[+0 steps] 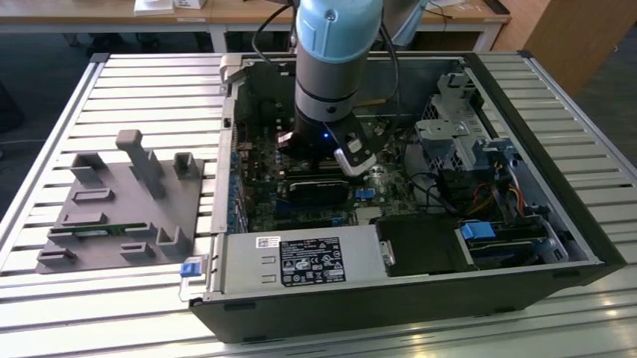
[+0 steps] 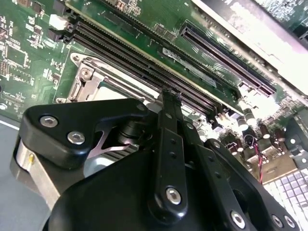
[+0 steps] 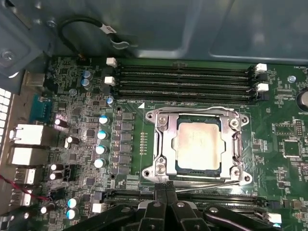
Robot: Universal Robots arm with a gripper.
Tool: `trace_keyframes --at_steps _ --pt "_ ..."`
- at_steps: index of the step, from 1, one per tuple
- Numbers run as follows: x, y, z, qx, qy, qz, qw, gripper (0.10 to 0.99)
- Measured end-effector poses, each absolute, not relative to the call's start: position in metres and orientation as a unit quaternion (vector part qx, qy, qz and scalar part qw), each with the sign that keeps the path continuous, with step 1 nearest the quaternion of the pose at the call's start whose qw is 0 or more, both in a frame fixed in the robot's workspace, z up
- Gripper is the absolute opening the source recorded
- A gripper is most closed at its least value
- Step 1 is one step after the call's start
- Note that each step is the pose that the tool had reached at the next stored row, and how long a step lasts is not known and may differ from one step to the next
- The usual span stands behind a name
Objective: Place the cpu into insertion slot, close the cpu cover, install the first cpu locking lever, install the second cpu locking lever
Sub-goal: 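Install the second cpu locking lever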
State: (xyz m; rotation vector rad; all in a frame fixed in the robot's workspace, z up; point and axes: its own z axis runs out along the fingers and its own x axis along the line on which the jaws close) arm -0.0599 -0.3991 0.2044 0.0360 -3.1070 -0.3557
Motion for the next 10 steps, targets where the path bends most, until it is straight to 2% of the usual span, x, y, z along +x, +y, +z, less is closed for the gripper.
trace_keyframes --at_steps 10 --pt "-0.0659 -0.4007 0.1997 0.012 -0.993 -0.119 0.007 0.106"
